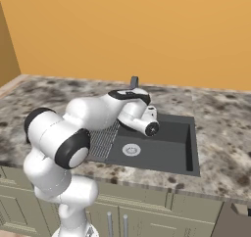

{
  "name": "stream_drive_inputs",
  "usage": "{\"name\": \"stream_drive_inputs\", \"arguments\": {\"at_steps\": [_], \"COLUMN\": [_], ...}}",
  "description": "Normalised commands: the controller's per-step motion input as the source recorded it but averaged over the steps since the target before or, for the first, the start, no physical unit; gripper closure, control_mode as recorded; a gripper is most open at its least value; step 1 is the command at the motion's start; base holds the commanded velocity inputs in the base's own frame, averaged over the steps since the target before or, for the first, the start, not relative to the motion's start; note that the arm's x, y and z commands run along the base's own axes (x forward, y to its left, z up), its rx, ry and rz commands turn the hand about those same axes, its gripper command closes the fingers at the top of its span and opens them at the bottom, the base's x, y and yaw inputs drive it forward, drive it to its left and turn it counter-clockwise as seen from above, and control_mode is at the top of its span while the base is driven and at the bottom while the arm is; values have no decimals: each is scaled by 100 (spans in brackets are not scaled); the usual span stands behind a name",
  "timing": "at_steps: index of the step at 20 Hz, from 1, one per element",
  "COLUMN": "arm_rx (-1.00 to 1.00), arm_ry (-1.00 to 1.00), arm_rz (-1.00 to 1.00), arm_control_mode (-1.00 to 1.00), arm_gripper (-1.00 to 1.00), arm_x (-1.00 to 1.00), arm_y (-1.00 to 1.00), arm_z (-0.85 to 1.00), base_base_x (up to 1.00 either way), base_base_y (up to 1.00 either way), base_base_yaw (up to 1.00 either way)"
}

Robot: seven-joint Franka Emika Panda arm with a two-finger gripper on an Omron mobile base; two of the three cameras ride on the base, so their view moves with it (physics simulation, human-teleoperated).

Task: Soak the sponge with water for a few seconds and then drop it inside the sink.

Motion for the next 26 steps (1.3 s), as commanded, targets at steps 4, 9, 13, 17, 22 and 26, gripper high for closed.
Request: {"name": "stream_drive_inputs", "arguments": {"at_steps": [4, 9, 13, 17, 22, 26], "arm_rx": [0, 0, 0, 0, 0, 0], "arm_ry": [0, 0, 0, 0, 0, 0], "arm_rz": [0, 0, 0, 0, 0, 0], "arm_control_mode": [-100, -100, -100, -100, -100, -100], "arm_gripper": [-100, -100, -100, -100, -100, -100], "arm_x": [12, 22, 26, 20, 11, 4], "arm_y": [0, 0, -1, -2, -10, -11], "arm_z": [-21, -8, -2, 0, 0, -1], "base_base_x": [0, 0, 0, 0, 0, 0], "base_base_y": [0, 0, 0, 0, 0, 0], "base_base_yaw": [0, 0, 0, 0, 0, 0]}}
